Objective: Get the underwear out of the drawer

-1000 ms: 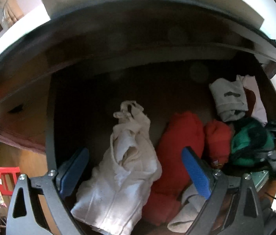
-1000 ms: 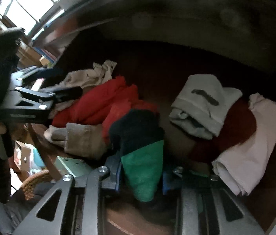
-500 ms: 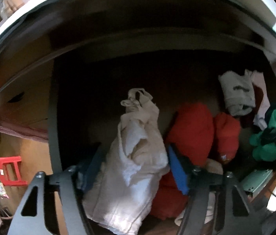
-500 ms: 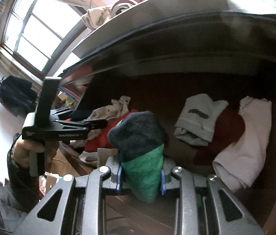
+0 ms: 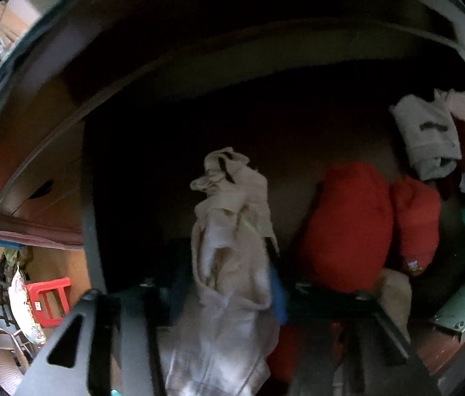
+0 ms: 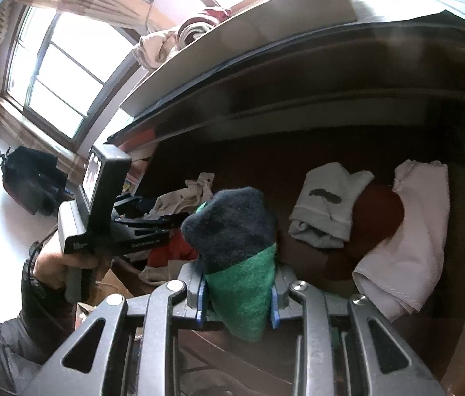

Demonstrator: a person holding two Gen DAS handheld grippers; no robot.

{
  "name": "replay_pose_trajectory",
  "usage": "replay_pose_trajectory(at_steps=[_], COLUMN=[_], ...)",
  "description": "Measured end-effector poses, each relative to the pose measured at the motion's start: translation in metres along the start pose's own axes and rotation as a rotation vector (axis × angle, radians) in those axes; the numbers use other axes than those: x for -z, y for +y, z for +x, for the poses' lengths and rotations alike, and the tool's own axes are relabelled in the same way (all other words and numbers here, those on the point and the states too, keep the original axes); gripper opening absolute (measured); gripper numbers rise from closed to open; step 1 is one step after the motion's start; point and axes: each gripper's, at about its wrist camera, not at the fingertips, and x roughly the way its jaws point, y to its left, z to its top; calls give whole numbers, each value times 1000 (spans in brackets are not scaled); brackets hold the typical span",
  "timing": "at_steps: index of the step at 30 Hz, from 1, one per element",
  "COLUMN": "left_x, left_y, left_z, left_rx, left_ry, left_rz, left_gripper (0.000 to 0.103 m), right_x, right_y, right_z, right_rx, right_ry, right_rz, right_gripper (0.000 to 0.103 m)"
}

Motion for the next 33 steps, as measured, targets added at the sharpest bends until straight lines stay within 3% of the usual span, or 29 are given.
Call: replay_pose_trajectory(at_steps=[3, 13, 22, 33], left_x=[5, 23, 30, 31], left_y=[-3, 9, 12, 12], left_z=[-7, -51, -87, -137], left_rx=[114, 244, 309, 346], left_ry=[-44, -216, -324, -459], left_rz=[-50, -131, -149, -139], left_gripper=[29, 28, 27, 19], right_x=[1, 2, 0, -4], right_y=[-1, -7, -3, 11], right_z=[-3, -16, -27, -53], right_rx=[-3, -8, -21, -46], right_ry=[-9, -70, -106, -168], right_rz=[9, 67, 92, 71], right_gripper=[30, 30, 30, 30])
